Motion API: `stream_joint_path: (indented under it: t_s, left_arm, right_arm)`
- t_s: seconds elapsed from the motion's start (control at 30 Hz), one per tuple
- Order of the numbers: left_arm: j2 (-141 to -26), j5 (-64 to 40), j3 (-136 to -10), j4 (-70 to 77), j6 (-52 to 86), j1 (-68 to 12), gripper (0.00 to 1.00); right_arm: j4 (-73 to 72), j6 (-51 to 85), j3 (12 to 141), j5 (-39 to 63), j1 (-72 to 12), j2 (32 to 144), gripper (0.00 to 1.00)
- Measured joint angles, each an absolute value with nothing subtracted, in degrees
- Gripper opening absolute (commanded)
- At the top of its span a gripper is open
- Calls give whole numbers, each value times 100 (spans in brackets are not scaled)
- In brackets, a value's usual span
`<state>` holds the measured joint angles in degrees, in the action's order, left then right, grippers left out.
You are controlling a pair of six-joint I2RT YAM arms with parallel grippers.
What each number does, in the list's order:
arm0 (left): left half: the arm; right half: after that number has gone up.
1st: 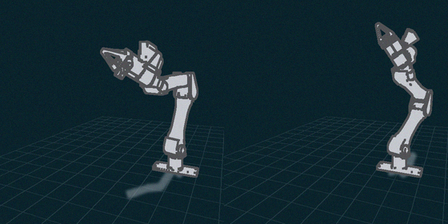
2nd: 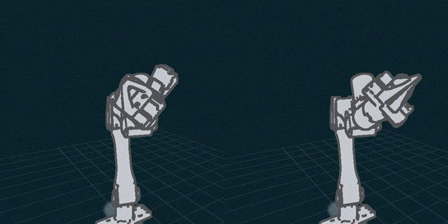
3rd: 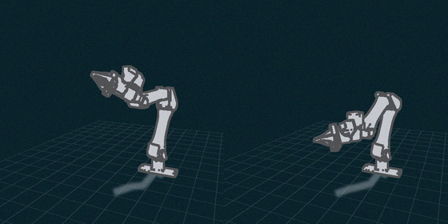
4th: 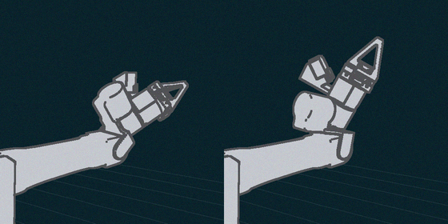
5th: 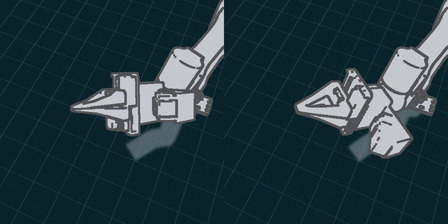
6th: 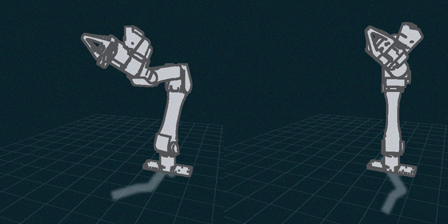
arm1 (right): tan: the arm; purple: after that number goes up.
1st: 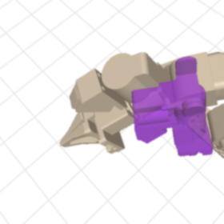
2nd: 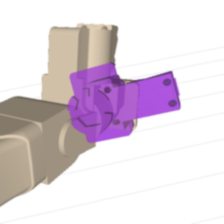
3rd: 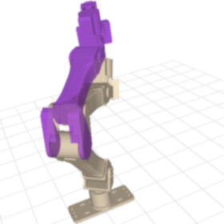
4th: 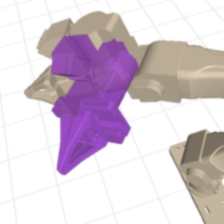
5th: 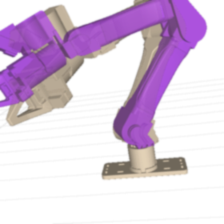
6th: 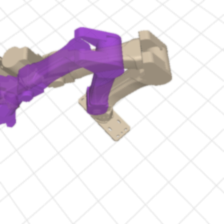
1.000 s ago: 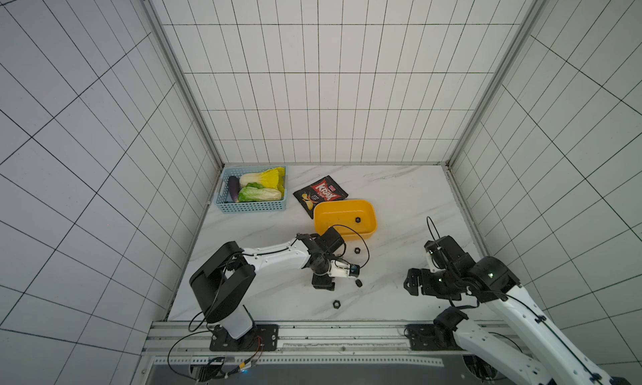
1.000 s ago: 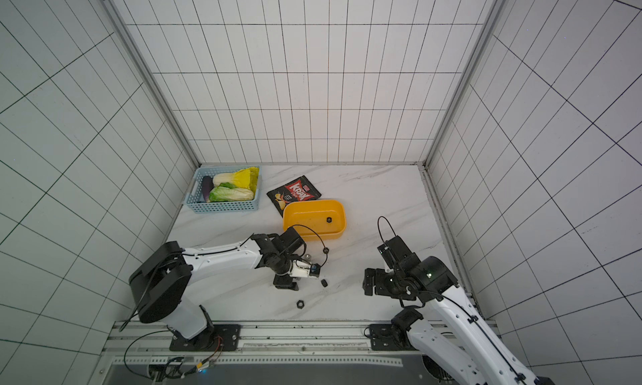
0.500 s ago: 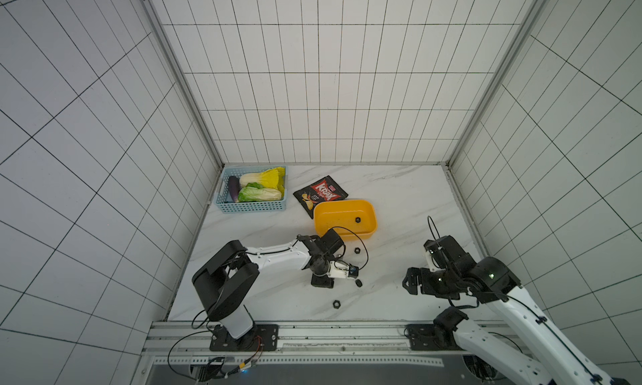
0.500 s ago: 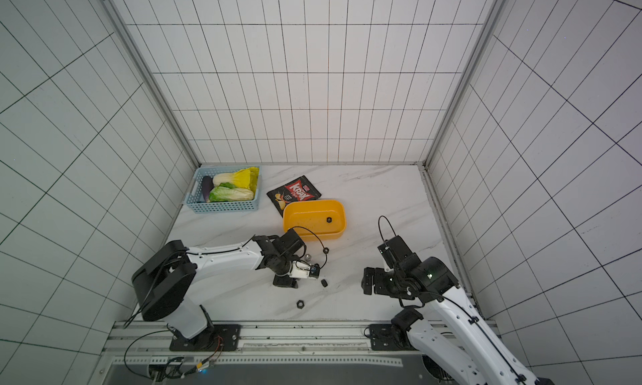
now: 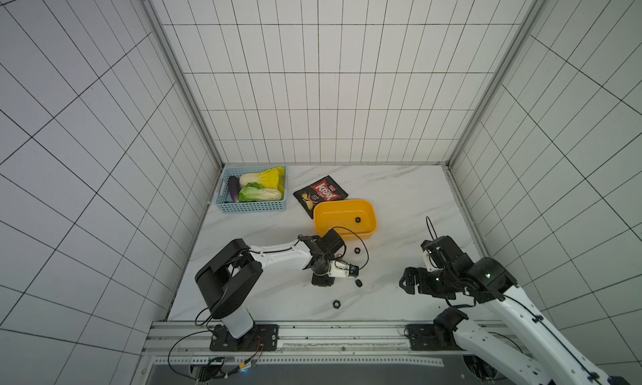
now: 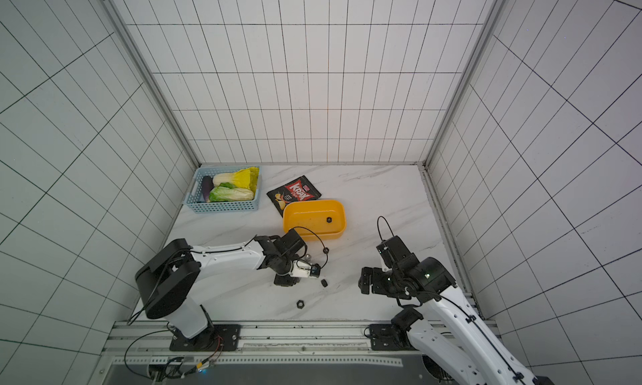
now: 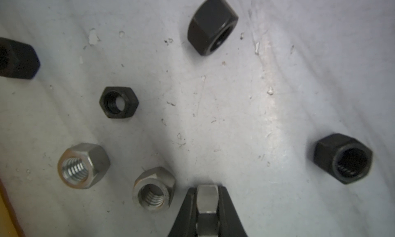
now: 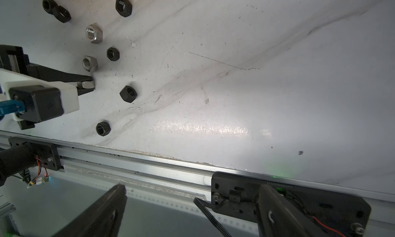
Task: Put the nuts on the desktop into the storage box
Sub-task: Pick up the nut from the center of the board.
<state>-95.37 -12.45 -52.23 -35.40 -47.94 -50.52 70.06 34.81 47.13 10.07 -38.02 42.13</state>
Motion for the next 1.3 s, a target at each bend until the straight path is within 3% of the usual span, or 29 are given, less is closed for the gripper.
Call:
stream_joint_path:
  t_s: [0.4, 0.97, 1.3]
  left_arm:
    - [-9351, -1365, -5695, -4574, -4650, -5011, 10]
    - [-8698, -1946, -6884, -5712, -4397, -4099, 9]
    - [-8958, -1824, -7839, -5857, -4477, -3688, 8]
  right_arm:
    - [6447, 3299, 4418, 1372, -3802, 4248, 99]
    - [6064, 3105, 4392, 1841, -3802, 3927, 99]
    - [6064, 3107, 4390, 1798, -3791, 3909, 99]
